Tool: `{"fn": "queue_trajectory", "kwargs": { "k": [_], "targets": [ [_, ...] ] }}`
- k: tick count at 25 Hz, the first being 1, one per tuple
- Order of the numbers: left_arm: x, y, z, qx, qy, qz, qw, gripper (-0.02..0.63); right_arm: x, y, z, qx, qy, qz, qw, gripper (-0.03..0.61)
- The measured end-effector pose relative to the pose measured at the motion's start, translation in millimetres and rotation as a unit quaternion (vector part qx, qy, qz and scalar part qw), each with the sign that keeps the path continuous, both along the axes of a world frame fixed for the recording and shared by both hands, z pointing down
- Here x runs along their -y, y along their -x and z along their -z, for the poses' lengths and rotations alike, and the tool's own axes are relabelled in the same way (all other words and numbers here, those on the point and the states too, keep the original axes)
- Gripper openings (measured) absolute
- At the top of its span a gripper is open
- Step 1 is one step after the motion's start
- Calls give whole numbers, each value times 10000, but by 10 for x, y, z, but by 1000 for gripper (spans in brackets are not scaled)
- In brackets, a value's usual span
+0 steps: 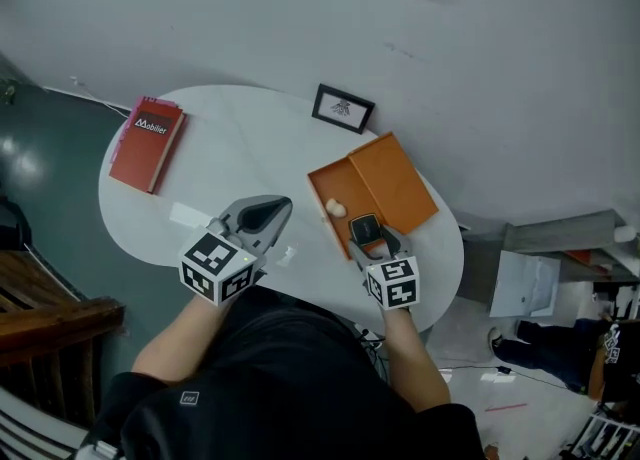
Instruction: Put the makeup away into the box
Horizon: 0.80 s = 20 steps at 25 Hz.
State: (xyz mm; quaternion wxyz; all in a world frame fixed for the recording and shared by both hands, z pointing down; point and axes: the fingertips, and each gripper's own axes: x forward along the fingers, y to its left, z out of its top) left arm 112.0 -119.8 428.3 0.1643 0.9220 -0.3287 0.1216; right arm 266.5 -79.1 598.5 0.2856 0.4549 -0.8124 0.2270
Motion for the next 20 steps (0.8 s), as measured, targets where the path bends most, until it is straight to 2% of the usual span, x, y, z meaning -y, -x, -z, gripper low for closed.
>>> {"fn": "queue_trajectory", "kwargs": {
  "k": [11, 12, 14, 15, 20],
  "targets": [
    [-78, 108, -94, -76, 146, 63, 9998, 12, 27, 27, -356, -639, 769, 353, 9944, 285],
    [-80, 118, -103, -85, 161, 41, 9998, 12, 45, 35, -374, -704, 783, 353, 9938, 284],
    [-71, 137, -110, -89, 180, -5, 9998, 12, 91, 54, -386, -783, 752, 333, 9935, 208],
    [-56, 148, -105, -99, 180, -16, 9998, 12, 112, 61, -383, -800, 732, 318, 9936, 192],
    [24, 191, -86, -150, 171, -46, 9997, 12, 140, 6, -255, -546, 584, 79, 9968, 181]
  ]
}}
